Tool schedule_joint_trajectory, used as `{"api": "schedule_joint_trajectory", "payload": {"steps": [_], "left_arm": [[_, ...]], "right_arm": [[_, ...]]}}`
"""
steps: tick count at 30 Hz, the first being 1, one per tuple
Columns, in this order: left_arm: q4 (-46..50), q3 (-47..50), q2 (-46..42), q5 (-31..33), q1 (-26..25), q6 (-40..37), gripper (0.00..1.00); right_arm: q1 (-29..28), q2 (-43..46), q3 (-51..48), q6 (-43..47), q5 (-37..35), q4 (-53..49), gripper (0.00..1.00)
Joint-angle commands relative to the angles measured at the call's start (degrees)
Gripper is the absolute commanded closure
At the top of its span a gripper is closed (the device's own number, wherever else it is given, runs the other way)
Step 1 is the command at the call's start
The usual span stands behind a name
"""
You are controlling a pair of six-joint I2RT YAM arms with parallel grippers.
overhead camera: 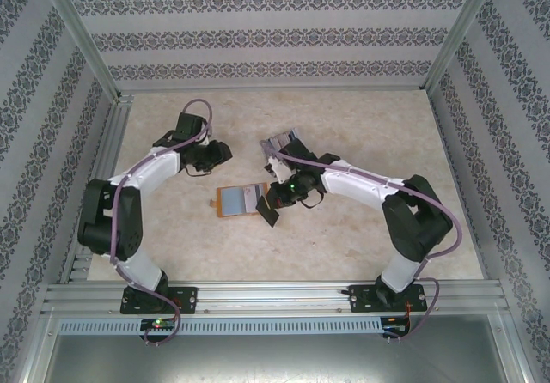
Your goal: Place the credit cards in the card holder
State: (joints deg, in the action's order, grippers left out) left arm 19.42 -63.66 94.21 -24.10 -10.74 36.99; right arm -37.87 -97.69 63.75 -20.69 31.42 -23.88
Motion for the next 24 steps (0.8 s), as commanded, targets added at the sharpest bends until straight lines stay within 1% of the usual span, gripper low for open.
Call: {"api": "schedule_joint_trajectory", "payload": {"steps": [1,3,5,7,9,13,16,24], "left_arm": [[5.4,3.3,-2.8,1.6,0.8,-2.5,0.64],[5.2,5.7,-3.7,1.8,0.8,-3.0,0.67],[6.5,6.6,-3.4,3.2,0.9,-4.1,0.70],[7.0,8.0,-3.5,3.5,1.0,-4.4,0.72],[6.3,9.5,-4.2,2.7,1.0,-4.3,0.73],[9.7,10.0,-4.2,1.5,1.1,-6.2,0.72],[10.3,11.8,-5.2,1.8,1.2,-6.9,0.72],[9.5,14.8,-5.1,1.3,1.4,-6.5,0.72]], "right_arm": [[1.0,0.4,-3.1,-9.3,4.7,15.4,0.96],[1.1,-0.8,-5.4,-15.0,3.8,23.3,0.96],[1.2,-2.9,-7.6,-21.1,4.5,32.3,0.96],[1.0,-5.2,-9.2,-26.7,4.5,40.3,0.96],[0.9,-7.1,-9.7,-29.3,5.0,44.8,0.96],[0.5,-9.7,-9.7,-30.8,4.5,46.2,0.96],[0.4,-10.9,-10.6,-32.3,4.6,48.6,0.96],[0.2,-11.6,-10.7,-32.6,2.3,46.7,0.96]]}}
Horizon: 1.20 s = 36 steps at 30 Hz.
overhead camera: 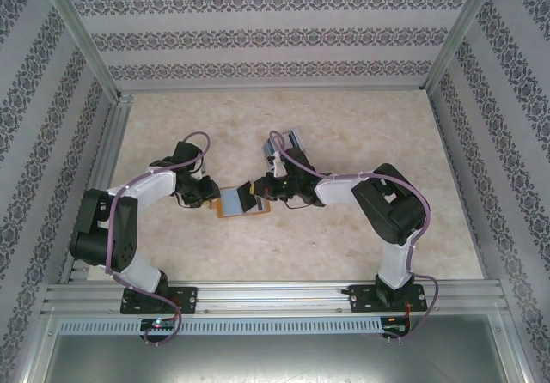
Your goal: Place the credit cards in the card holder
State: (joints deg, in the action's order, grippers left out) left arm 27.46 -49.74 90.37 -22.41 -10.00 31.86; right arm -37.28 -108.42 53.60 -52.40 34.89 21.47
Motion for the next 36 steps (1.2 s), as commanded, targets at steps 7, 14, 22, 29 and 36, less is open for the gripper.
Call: {"api": "schedule_joint_trajectory", "payload": {"steps": [7,14,22,29,36], "left_arm": [[0.1,3.1,-2.0,0.3,0.7,-0.3,0.74],[-1.1,4.0,-0.9,0.6,0.8,-0.3,0.78],[-2.7,4.3,0.4,-0.4,0.8,-0.1,0.86],[-2.2,3.9,0.6,-0.2,0.8,-0.3,0.88],[-1.1,3.4,0.0,0.8,0.8,-0.7,0.89]], "right_arm": [[-0.6,-1.3,-1.2,-1.8,-3.7,0.2,0.96],[-0.9,-3.6,0.0,-2.2,-2.1,0.9,0.96],[-1.1,-4.5,1.1,-2.1,-1.3,0.8,0.96],[-1.1,-4.5,1.8,-2.4,0.3,0.8,0.95],[-1.2,-3.6,2.0,-2.5,1.7,0.3,0.95]]}}
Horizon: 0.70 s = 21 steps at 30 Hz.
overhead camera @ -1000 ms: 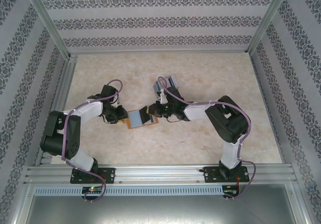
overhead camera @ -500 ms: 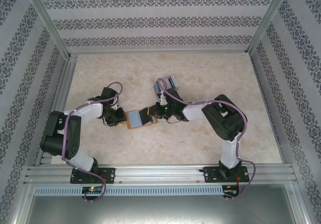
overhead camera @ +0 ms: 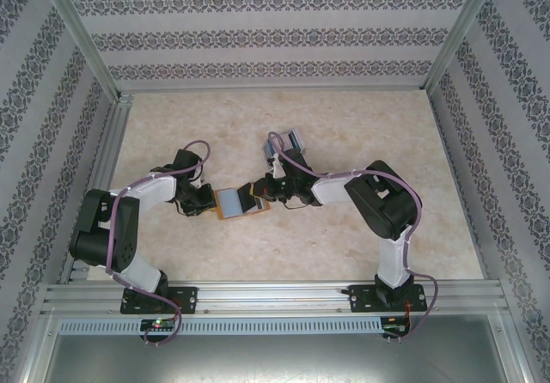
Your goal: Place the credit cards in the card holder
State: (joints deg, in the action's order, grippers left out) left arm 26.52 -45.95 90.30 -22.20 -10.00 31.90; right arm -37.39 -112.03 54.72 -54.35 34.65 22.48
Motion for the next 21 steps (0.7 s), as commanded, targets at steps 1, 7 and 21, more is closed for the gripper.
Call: {"api": "schedule_joint_trajectory", "payload": {"steps": [1,7,21], "left_arm": [[0.1,-0.3,-0.1,1.0,0.8,-0.7,0.89],[0.4,-0.4,-0.6,1.8,0.9,-0.7,0.91],[3.3,-1.1,-2.3,5.4,0.9,-2.1,0.94]], "right_arm": [[-1.0,0.1,0.9,-0.6,2.0,-0.8,0.95],[-0.7,0.1,0.9,-0.7,2.6,-0.6,0.95],[-0.3,1.2,2.0,0.8,3.8,-3.2,0.95]]}}
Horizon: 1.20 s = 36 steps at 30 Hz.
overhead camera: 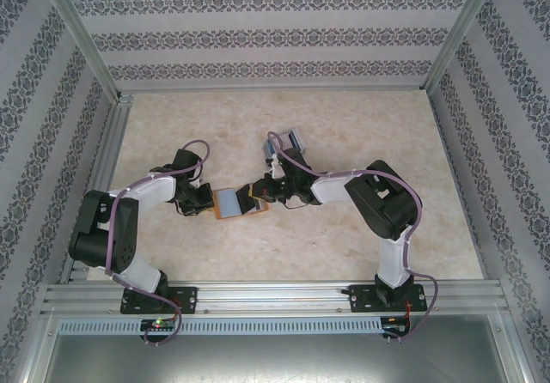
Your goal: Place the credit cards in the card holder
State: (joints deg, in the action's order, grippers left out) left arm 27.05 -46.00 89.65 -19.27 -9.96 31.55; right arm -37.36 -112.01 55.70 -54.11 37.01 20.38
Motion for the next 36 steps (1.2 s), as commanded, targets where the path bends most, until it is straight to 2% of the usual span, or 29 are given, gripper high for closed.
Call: {"api": "schedule_joint_trajectory", "payload": {"steps": [1,14,18,28,36], "left_arm": [[2.7,-1.0,-1.6,2.2,0.8,-1.9,0.94],[3.3,-1.2,-0.8,2.3,0.6,-2.6,0.94],[3.4,-1.5,-0.8,2.4,0.5,-2.6,0.94],[4.1,-2.0,-0.8,2.6,0.4,-2.9,0.94],[3.5,-1.9,0.2,2.0,0.3,-2.8,0.94]], "right_arm": [[-0.3,1.3,0.9,0.7,1.2,-1.2,0.95],[-1.4,-0.6,1.9,-0.4,2.6,1.9,0.95],[-1.8,0.1,3.3,1.5,1.7,-1.6,0.95],[-0.9,-2.2,2.7,0.9,-0.4,-1.7,0.95],[-1.2,-6.0,4.9,1.2,1.6,-1.0,0.95]]}}
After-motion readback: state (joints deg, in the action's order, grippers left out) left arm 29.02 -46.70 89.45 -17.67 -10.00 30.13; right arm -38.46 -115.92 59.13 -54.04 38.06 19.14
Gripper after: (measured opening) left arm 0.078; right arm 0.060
